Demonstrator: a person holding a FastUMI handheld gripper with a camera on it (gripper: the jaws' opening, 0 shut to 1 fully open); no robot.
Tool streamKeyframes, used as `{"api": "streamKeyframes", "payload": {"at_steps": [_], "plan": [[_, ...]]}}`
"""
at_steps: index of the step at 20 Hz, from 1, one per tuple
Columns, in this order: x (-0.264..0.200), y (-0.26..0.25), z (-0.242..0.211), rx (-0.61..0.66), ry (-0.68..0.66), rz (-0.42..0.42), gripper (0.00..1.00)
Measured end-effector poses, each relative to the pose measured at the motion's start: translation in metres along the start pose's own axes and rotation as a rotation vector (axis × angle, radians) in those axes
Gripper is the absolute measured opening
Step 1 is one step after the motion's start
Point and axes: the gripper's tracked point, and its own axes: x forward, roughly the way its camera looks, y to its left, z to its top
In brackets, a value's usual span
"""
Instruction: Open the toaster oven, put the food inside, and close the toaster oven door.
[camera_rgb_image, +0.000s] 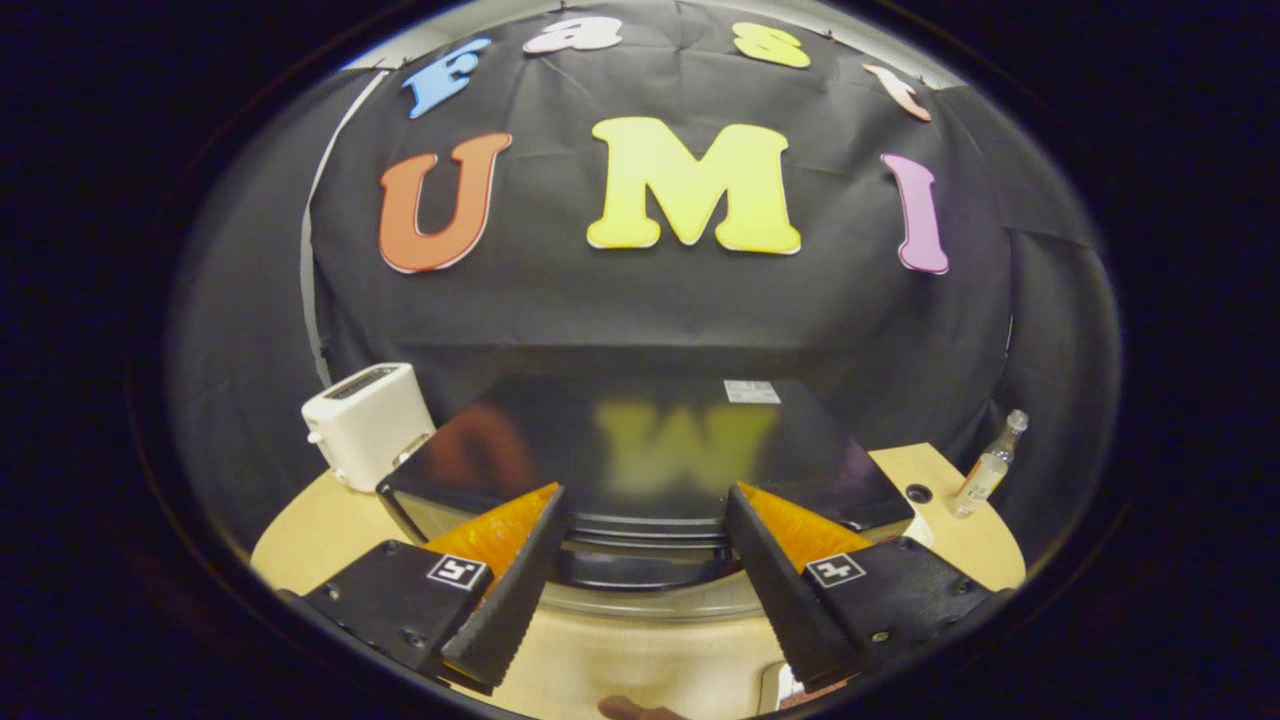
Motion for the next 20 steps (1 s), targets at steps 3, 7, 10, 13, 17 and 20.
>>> {"api": "streamKeyframes", "payload": {"at_steps": [3,7,10,13,17,20], "plan": [[-0.005,0.003,-0.006,0.013,0.013,0.003,1.0],[-0.034,0.003,-0.021,0.033,0.024,0.009,1.0],[-0.057,0.004,-0.04,0.041,0.023,0.017,1.0],[-0.074,0.005,-0.061,0.041,0.038,0.023,1.0],[-0.091,0.006,-0.098,0.072,0.14,0.05,1.0],[-0.094,0.005,-0.133,0.09,0.26,0.079,1.0]]}}
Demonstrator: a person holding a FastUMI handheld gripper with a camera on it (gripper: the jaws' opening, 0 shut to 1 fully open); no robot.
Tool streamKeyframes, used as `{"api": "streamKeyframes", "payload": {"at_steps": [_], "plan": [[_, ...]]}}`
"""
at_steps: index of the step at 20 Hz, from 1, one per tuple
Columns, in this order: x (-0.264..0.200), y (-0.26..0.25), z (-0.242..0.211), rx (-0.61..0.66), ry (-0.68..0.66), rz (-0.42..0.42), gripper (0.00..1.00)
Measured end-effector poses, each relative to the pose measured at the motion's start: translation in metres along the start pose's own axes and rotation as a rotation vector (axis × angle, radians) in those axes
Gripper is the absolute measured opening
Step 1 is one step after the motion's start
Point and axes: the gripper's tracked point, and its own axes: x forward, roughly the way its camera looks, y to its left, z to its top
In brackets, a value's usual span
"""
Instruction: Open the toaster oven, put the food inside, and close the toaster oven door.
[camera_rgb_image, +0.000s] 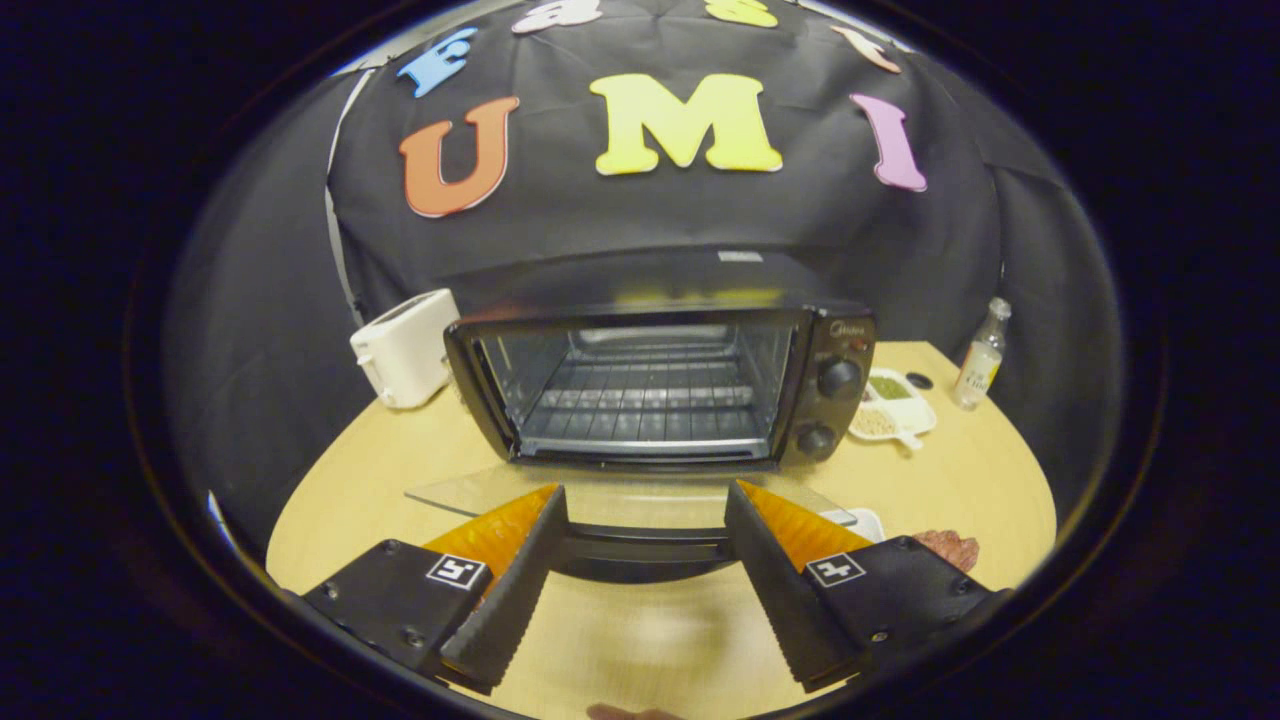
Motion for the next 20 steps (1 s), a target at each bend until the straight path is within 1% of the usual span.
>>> {"api": "streamKeyframes", "payload": {"at_steps": [3,7,10,13,15,17,18,20], "plan": [[0.014,-0.01,-0.031,0.031,0.094,0.002,1.0],[0.03,-0.017,-0.06,0.058,0.172,0.017,1.0],[0.025,-0.017,-0.052,0.052,0.15,0.05,1.0],[0.01,-0.019,-0.046,0.073,0.176,0.111,1.0],[-0.007,-0.03,-0.03,0.071,0.157,0.135,0.99],[-0.027,-0.043,-0.014,0.06,0.143,0.178,0.99],[-0.036,-0.054,-0.009,0.051,0.148,0.185,0.99],[-0.053,-0.085,-0.001,0.04,0.162,0.173,0.99]]}}
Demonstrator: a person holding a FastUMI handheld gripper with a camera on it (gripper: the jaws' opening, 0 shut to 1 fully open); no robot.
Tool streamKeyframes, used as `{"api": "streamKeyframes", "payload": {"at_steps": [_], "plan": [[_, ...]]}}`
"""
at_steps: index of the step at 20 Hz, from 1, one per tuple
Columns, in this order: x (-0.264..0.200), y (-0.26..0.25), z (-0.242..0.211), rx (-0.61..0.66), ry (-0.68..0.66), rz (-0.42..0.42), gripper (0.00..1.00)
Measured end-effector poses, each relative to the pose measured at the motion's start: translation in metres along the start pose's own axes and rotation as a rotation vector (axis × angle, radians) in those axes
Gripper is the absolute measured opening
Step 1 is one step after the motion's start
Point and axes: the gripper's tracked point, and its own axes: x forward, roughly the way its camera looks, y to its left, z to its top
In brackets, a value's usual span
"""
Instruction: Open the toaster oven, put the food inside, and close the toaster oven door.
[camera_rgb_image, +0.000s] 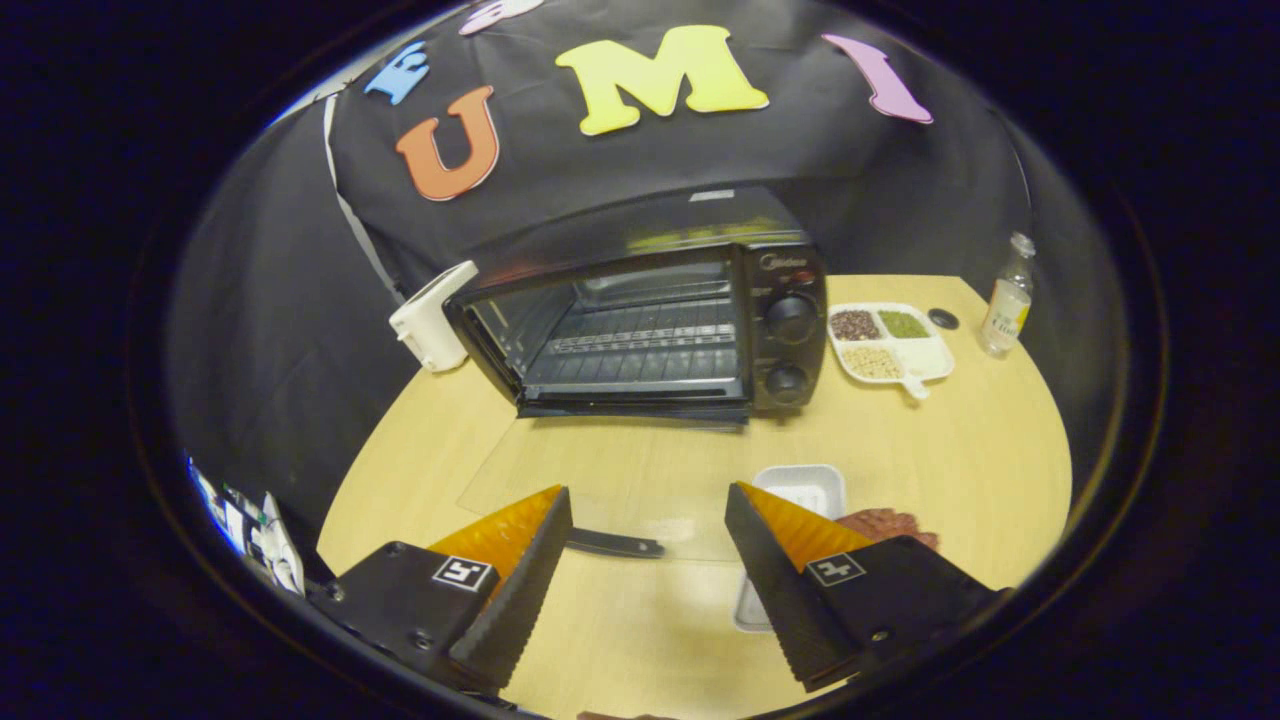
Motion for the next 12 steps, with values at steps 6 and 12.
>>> {"api": "streamKeyframes", "payload": {"at_steps": [6,12], "plan": [[-0.035,-0.079,-0.001,0.057,0.08,-0.024,0.98],[-0.025,-0.132,-0.022,0.175,0.156,0.024,0.86]]}}
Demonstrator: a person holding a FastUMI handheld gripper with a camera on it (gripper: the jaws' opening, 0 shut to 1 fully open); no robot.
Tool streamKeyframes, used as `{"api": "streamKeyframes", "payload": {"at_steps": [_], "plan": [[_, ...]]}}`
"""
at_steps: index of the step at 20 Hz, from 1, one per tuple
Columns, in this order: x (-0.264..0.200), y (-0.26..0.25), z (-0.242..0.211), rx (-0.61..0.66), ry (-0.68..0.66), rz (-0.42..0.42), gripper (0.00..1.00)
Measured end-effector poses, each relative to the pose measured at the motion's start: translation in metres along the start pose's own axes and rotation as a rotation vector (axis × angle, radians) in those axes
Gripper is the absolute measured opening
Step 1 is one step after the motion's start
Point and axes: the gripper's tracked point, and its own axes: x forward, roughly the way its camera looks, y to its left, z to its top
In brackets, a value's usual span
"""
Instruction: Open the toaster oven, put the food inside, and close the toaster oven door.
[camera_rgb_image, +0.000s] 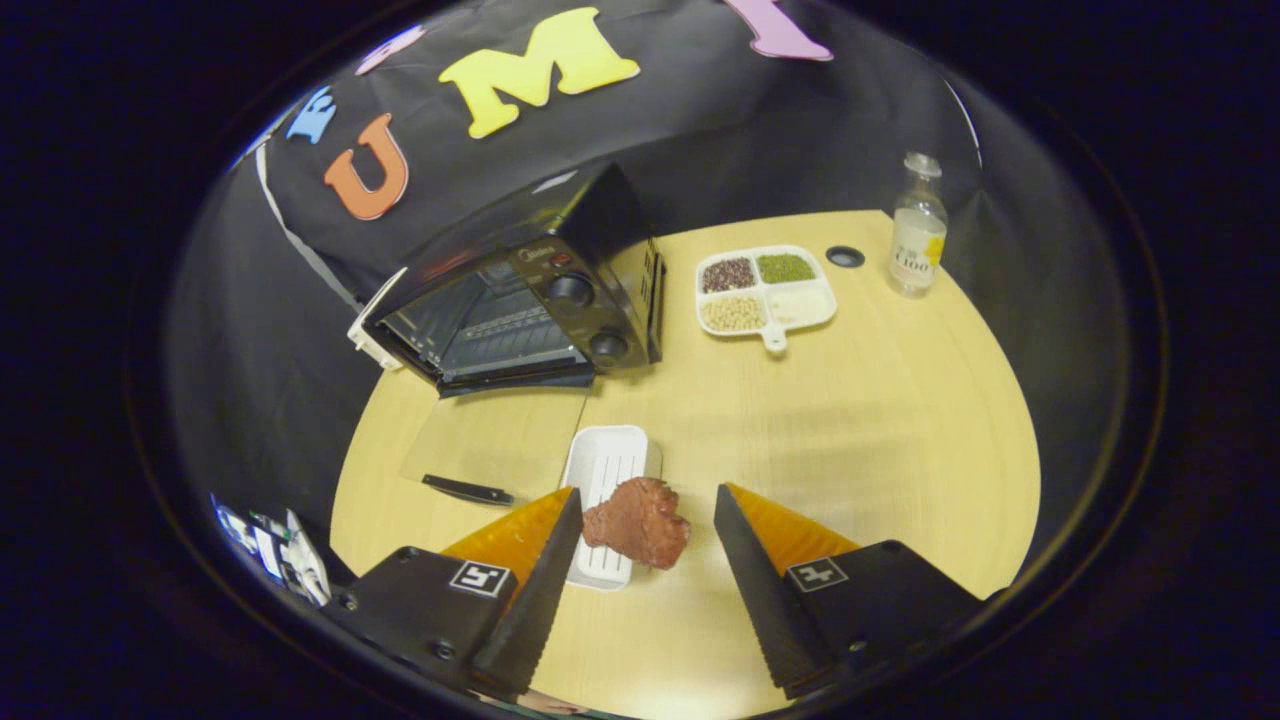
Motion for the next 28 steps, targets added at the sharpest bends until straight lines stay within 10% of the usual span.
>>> {"api": "streamKeyframes", "payload": {"at_steps": [5,6,8,18,28], "plan": [[0.015,-0.001,-0.024,0.084,0.086,0.144,0.6],[0.008,0.01,-0.023,0.095,0.084,0.206,0.22],[-0.008,0.014,-0.019,0.029,0.046,0.207,0.12],[-0.083,0.075,0.015,-0.352,-0.234,-0.061,0.12],[-0.05,0.16,0.029,-0.421,-0.404,-0.073,0.11]]}}
